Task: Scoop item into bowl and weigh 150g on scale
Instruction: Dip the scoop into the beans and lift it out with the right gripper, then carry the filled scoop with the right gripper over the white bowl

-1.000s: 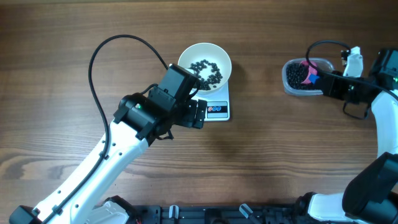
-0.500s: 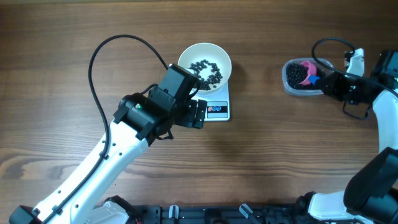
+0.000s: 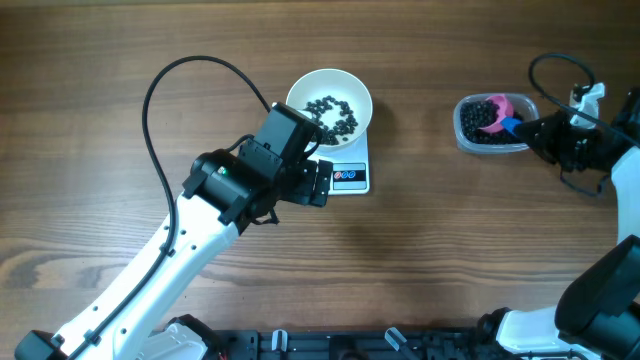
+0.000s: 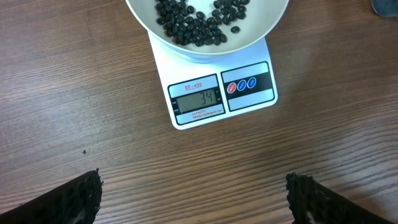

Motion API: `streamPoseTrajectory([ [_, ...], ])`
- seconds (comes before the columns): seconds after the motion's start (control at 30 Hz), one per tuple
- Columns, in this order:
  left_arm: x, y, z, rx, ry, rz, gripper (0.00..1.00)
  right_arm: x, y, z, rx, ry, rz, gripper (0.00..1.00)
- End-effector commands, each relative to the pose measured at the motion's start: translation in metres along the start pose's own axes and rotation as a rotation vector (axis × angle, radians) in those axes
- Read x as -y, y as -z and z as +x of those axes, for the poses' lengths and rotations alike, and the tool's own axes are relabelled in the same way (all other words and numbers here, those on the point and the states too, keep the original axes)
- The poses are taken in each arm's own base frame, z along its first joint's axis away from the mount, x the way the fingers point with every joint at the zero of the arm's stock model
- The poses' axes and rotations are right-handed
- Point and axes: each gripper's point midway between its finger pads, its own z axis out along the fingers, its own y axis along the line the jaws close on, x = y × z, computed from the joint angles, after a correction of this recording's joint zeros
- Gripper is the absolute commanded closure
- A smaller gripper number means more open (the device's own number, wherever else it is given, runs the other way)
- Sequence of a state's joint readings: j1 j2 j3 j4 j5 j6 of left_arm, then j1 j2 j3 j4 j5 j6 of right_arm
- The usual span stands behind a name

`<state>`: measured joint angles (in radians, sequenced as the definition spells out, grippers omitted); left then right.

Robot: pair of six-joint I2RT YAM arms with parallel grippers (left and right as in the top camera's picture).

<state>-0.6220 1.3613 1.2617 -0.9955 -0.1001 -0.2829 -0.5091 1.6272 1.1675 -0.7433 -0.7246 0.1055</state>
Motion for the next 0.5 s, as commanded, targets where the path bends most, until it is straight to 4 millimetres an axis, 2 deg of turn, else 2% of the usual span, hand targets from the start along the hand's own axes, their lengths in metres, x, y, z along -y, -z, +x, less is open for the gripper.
streamPoseTrajectory([
  [0.0, 0.003, 0.003, -0.004, 0.012, 0.007, 0.008, 0.00, 0.006, 0.007, -0.006, 0.020, -0.122, -0.039, 0.96],
  [0.13, 0.003, 0.004, -0.004, 0.012, 0.007, 0.008, 0.00, -0.002, 0.023, -0.013, 0.045, -0.170, -0.175, 0.96],
  [0.3, 0.003, 0.003, -0.004, 0.012, 0.007, 0.008, 0.00, 0.002, 0.037, -0.018, 0.065, -0.296, -0.229, 0.96],
  [0.43, 0.003, 0.004, -0.004, 0.012, 0.007, 0.008, 0.00, -0.005, 0.043, -0.017, 0.059, -0.311, -0.295, 0.96],
  [0.47, 0.003, 0.003, -0.004, 0.012, 0.007, 0.008, 0.00, -0.013, 0.045, -0.017, 0.051, -0.311, -0.340, 0.96],
])
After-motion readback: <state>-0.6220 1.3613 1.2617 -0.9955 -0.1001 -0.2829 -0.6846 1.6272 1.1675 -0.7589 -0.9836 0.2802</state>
